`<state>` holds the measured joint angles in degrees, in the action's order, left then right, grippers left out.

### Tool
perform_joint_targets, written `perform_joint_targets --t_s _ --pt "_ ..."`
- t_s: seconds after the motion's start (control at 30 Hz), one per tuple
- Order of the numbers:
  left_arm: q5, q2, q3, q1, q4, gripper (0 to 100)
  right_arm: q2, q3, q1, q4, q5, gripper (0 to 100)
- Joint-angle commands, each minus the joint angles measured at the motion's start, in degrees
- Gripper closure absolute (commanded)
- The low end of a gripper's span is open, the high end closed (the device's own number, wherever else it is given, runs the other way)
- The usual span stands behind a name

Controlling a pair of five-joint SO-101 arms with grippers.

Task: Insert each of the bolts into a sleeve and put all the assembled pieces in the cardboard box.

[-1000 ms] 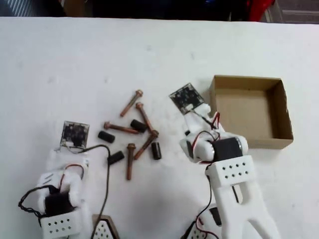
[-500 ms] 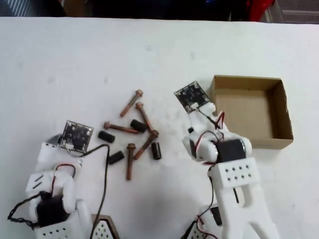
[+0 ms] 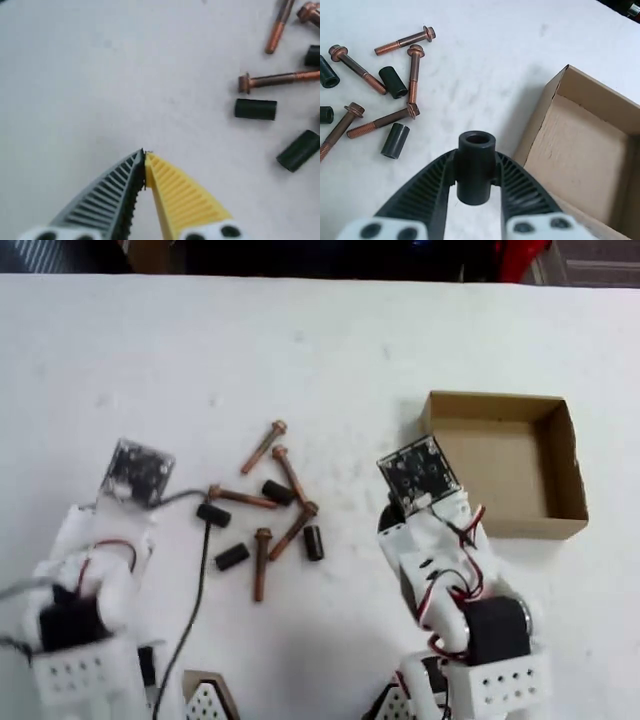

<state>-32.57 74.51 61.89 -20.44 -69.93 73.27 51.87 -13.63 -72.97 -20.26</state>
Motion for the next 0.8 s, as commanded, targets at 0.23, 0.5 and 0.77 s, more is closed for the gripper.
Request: perform_joint_targets --t_s 0.23,0.5,0.77 --pt "3.25 -37.58 -23.21 16.48 -7.56 98 6.29 12.66 0.84 13.85 0.70 98.2" --pt "11.34 -58.33 -36.66 24.04 -7.56 98 15.43 21.36 0.84 18.77 0.53 98.2" --pt "11.43 -75.21 -51.87 25.63 -7.56 98 25.89 27.60 0.57 18.59 0.44 98.2"
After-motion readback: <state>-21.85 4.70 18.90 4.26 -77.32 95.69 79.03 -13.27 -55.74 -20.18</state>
